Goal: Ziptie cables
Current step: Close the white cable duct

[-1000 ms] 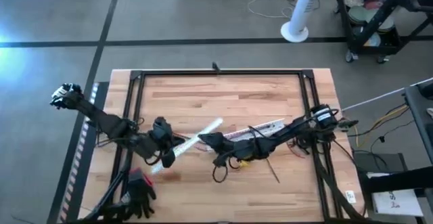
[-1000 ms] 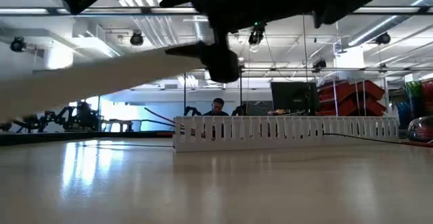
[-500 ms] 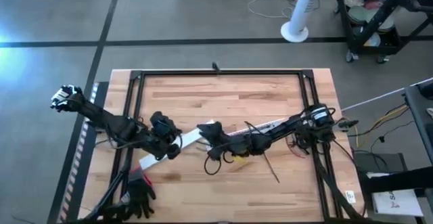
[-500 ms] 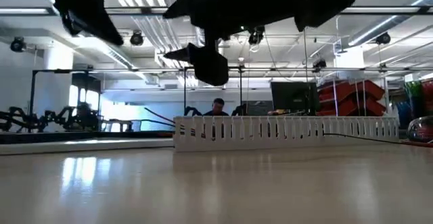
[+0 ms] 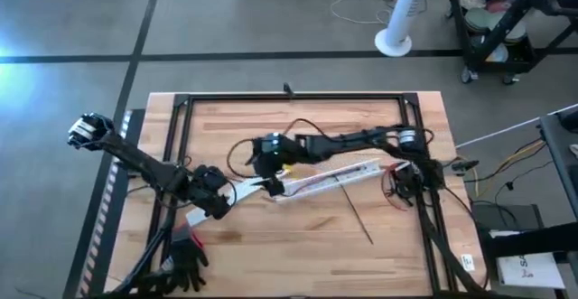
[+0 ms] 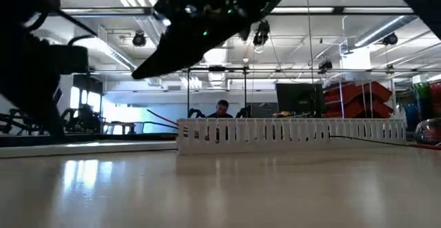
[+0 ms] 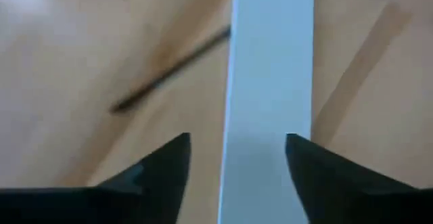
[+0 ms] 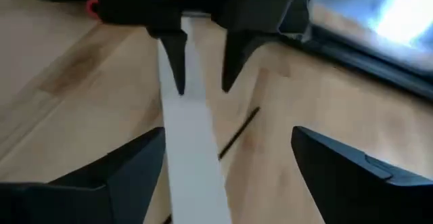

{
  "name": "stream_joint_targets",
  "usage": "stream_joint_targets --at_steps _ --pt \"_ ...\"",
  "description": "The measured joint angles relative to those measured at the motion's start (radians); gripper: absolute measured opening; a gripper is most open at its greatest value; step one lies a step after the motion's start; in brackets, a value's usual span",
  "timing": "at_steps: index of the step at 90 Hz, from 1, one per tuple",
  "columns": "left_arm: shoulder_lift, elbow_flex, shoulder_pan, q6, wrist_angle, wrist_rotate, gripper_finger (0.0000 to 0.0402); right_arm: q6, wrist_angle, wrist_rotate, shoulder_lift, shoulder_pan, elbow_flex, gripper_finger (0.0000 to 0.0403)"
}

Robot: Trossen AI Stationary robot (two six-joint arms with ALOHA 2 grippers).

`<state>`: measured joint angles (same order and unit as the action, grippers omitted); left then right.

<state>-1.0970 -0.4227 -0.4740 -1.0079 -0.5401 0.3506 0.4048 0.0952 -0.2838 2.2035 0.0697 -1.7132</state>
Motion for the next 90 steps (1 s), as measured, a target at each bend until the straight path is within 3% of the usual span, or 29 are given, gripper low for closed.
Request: stream_joint_targets --at_steps 19,32,48,77,90 --pt "0.013 0.013 -0.004 0.085 -0.007 -0.072 0.0292 0.004 0.133 -0.107 0.250 0.000 -0.295 0.0320" --pt "0.022 -0.026 -0.008 0.136 -0.030 -0.141 0.0278 -0.012 0.151 -0.153 0.357 0.005 -0.428 0.0326" --pt "0.024 -0.078 -0.008 0.162 -0.175 -0.151 0.0249 -0.046 0.174 -0.268 0.420 0.000 -0.503 0.0329" --pt "0.046 -0.110 -0.008 0.227 -0.240 -0.110 0.0212 -0.019 0.146 -0.073 0.466 -0.044 -0.505 0.0326" --pt "0.060 -0.121 -0.008 0.259 -0.246 -0.077 0.0202 -0.048 0.158 -0.079 0.478 -0.043 -0.507 0.0308"
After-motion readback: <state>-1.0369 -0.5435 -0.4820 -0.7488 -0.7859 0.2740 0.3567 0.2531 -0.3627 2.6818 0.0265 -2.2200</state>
